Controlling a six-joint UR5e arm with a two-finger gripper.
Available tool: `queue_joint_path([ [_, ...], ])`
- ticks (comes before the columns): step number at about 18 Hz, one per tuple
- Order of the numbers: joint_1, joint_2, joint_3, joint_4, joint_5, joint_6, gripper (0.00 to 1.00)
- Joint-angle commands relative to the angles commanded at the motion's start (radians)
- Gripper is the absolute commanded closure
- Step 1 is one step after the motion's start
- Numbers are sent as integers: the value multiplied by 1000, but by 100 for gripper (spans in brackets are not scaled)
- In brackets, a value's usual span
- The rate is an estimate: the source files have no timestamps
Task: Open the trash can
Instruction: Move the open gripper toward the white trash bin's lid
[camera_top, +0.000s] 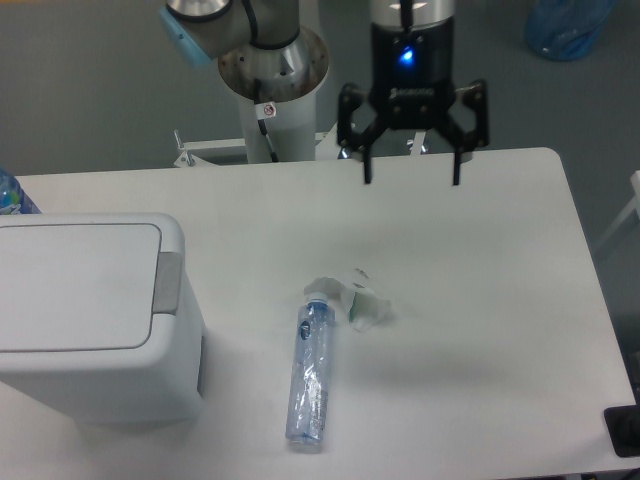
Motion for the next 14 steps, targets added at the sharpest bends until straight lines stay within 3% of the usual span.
queue_joint_path([
  [4, -52, -14, 0, 0, -5, -91, 0],
  [8, -117, -55, 0, 70, -6, -215, 0],
  [14, -181, -86, -3, 81, -8, -256, 0],
])
